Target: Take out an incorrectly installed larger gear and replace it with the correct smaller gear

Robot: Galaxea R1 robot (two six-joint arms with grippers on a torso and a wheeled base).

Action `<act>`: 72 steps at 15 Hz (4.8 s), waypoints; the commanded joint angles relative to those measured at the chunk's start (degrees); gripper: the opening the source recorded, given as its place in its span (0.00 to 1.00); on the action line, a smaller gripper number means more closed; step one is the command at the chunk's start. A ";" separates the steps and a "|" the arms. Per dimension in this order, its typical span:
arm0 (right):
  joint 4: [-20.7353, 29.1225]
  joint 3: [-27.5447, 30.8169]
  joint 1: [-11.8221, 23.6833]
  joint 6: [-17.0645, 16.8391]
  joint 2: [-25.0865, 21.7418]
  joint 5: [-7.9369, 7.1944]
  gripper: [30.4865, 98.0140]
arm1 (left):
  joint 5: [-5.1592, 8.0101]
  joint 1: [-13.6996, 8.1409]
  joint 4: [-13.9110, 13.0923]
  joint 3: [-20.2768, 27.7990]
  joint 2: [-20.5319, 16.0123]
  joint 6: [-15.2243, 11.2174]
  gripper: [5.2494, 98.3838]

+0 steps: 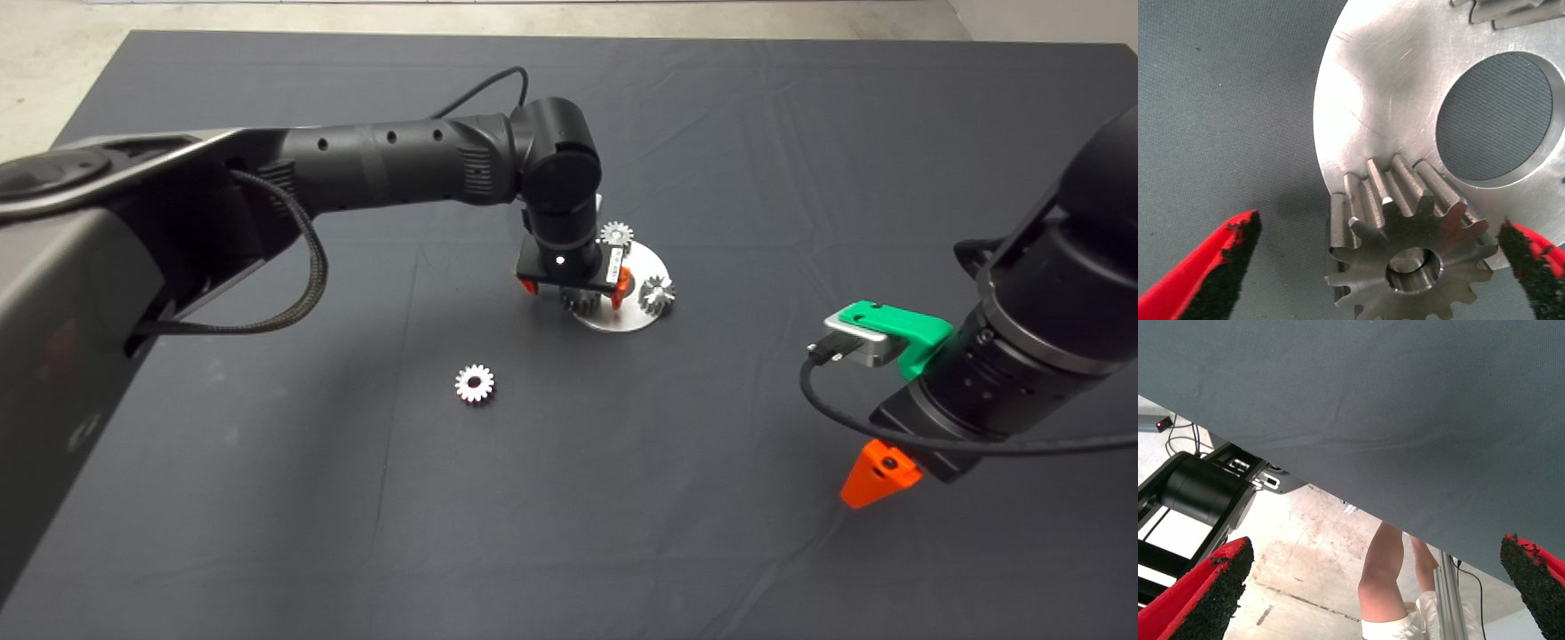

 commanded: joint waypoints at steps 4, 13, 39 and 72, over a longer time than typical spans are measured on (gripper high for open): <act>0.63 0.25 1.58 -0.16 0.02 -6.00 1.00 | -0.35 -1.13 0.83 0.12 0.05 0.11 0.91; 0.55 0.25 1.58 -0.16 -0.08 -6.00 1.00 | -0.54 -1.22 0.76 -0.16 0.05 -0.41 0.80; 0.47 0.25 1.58 -0.16 0.01 -6.00 1.00 | -2.02 -1.14 0.75 -0.59 0.05 0.03 0.51; 0.55 0.33 1.58 -0.20 -0.16 -6.00 1.00 | -1.58 -6.67 -1.37 -0.94 0.14 -1.11 0.42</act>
